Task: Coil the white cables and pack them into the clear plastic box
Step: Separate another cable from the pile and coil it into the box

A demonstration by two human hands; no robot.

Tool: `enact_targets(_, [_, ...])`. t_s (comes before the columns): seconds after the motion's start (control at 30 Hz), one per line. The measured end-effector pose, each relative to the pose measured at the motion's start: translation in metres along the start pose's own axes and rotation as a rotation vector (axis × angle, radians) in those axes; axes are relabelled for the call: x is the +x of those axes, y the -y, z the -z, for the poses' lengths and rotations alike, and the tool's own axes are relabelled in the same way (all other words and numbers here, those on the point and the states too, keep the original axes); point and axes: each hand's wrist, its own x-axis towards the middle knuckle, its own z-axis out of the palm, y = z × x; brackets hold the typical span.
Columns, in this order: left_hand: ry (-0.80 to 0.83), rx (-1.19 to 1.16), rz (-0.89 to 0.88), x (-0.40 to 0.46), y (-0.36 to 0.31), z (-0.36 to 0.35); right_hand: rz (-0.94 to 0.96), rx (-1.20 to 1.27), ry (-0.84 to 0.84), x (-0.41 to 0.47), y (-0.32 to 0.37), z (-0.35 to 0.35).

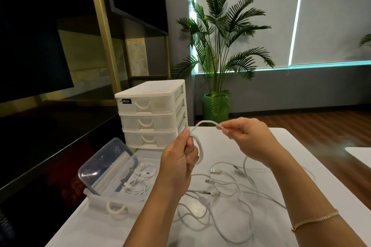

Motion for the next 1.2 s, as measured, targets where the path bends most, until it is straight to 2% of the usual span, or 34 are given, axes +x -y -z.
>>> enact_targets(0.07, [0.007,0.064,-0.009,0.000,0.000,0.000,0.035,-0.007,0.001,-0.001,0.003,0.001])
enact_targets(0.13, [0.007,0.108,-0.006,0.001,0.002,-0.002,0.061,0.099,-0.019,-0.002,0.005,0.004])
enact_targets(0.23, [0.008,0.136,-0.011,0.002,0.003,-0.002,0.125,0.274,-0.150,-0.002,0.013,0.007])
enact_targets(0.3, [0.006,0.164,-0.013,0.002,0.003,-0.001,0.194,0.304,-0.230,-0.004,0.021,0.007])
enact_targets(0.47, [0.006,0.198,-0.023,0.002,0.004,0.000,0.332,0.007,-0.084,-0.007,0.035,-0.011])
enact_targets(0.57, [0.018,0.164,-0.014,0.002,0.004,0.001,0.335,-0.060,-0.039,-0.008,0.037,-0.022])
enact_targets(0.83, [0.148,-0.161,0.025,0.002,0.002,0.001,0.196,0.164,-0.021,-0.008,0.033,-0.029])
enact_targets(1.0, [0.155,-0.407,0.087,0.000,-0.002,-0.003,0.192,0.051,0.016,-0.008,0.029,-0.033])
enact_targets(1.2, [0.080,-0.653,0.106,0.003,-0.007,0.001,0.245,-0.051,0.075,-0.008,0.028,-0.044])
